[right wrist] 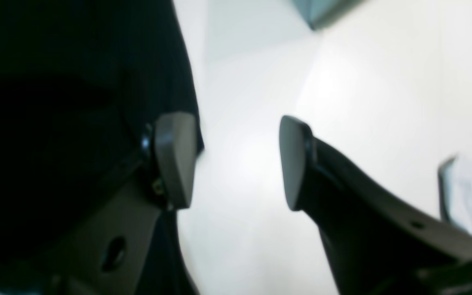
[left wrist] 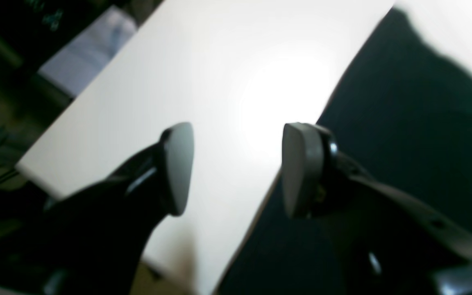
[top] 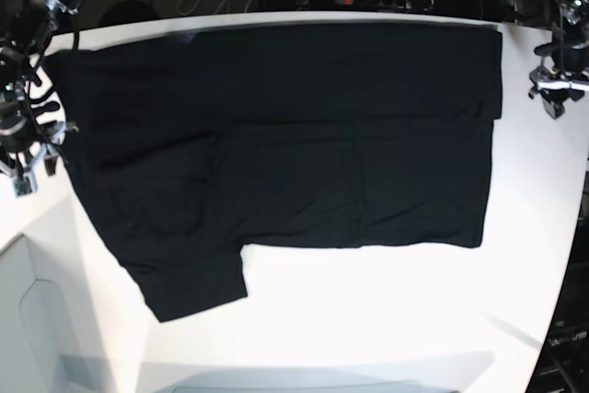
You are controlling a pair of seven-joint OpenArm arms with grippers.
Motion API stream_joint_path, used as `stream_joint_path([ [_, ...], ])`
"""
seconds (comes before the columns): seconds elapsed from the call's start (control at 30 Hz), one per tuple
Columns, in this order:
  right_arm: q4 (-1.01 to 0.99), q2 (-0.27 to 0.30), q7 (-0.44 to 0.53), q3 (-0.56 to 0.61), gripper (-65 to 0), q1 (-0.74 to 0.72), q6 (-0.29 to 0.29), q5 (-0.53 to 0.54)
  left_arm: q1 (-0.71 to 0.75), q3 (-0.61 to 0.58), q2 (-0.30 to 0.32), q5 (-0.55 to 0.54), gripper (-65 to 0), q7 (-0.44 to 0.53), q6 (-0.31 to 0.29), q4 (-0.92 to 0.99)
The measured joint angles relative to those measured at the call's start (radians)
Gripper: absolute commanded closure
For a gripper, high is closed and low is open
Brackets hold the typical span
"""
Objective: Fold the T-shirt properly
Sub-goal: 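Move both grippers to the hem edge and grasp its corners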
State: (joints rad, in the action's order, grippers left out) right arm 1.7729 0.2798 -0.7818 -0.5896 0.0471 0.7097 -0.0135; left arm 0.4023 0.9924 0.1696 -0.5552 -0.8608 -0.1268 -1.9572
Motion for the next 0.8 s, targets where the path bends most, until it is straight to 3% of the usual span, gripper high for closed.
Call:
stream_joint_path([
  [0.2, -0.156, -0.005, 0.0, 0.098, -33.1, -0.159, 0.0, -0.003, -0.167, -0.007, 0.024, 0.009, -33.3, -0.008, 0.003, 0.015],
  [0.3, -0.305, 0.001, 0.001, 0.13, -33.1, -0.272, -0.003, -0.004, -0.267, -0.065, 0.05, 0.007, -34.3, 0.008, 0.007, 0.056],
  [0.43, -0.532, 0.001, 0.014, 0.156, -33.2, -0.436, -0.008, -0.005, -0.383, -0.172, 0.064, 0.068, -46.4, 0.011, 0.004, 0.155],
  [0.53, -0.682, 0.004, 0.122, 0.184, -33.3, -0.515, -0.011, -0.003, -0.455, -0.262, 0.066, 0.164, -51.9, 0.013, -0.001, 0.248],
  [0.67, -0.848, 0.004, 0.291, 0.244, -33.3, -0.559, -0.011, -0.004, -0.549, -0.36, 0.061, 0.227, -52.2, 0.04, -0.008, 0.411],
  [0.8, -0.999, 0.009, 0.439, 0.285, -33.3, -0.571, -0.106, -0.005, -0.594, -0.468, 0.08, 0.24, -52.2, 0.204, 0.004, 0.613],
])
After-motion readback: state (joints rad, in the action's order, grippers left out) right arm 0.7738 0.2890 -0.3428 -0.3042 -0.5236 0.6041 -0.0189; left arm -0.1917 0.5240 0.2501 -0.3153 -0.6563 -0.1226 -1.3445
